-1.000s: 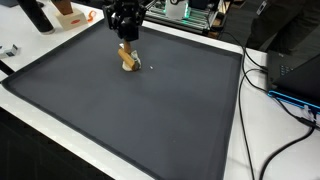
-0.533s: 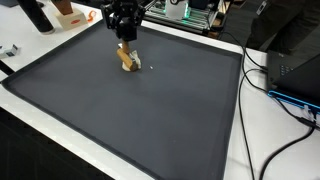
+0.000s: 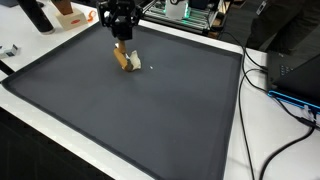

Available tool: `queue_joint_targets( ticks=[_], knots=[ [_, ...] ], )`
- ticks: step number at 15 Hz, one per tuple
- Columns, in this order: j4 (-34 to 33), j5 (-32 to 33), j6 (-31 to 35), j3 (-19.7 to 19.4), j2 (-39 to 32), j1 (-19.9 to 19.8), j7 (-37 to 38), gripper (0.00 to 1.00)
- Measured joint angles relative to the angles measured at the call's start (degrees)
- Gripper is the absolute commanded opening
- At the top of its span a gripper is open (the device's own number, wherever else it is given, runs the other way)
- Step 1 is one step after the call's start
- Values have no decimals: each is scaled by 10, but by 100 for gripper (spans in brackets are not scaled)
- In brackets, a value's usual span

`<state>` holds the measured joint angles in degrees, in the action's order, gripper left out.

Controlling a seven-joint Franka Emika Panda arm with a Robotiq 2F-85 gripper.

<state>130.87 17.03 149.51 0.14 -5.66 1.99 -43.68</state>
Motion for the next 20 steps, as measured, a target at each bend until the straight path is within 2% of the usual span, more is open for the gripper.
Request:
queue_joint_targets(
  ticks=[6,11,15,20],
  knots=[
    [-10,31,0,-3,10,-4,87,24],
    [-14,31,-5,-6,33,-10,175,24],
    [-12,-11,-41,-6,69,-15,224,24],
    [-8,-85,-134,-6,132,-15,278,24]
  ],
)
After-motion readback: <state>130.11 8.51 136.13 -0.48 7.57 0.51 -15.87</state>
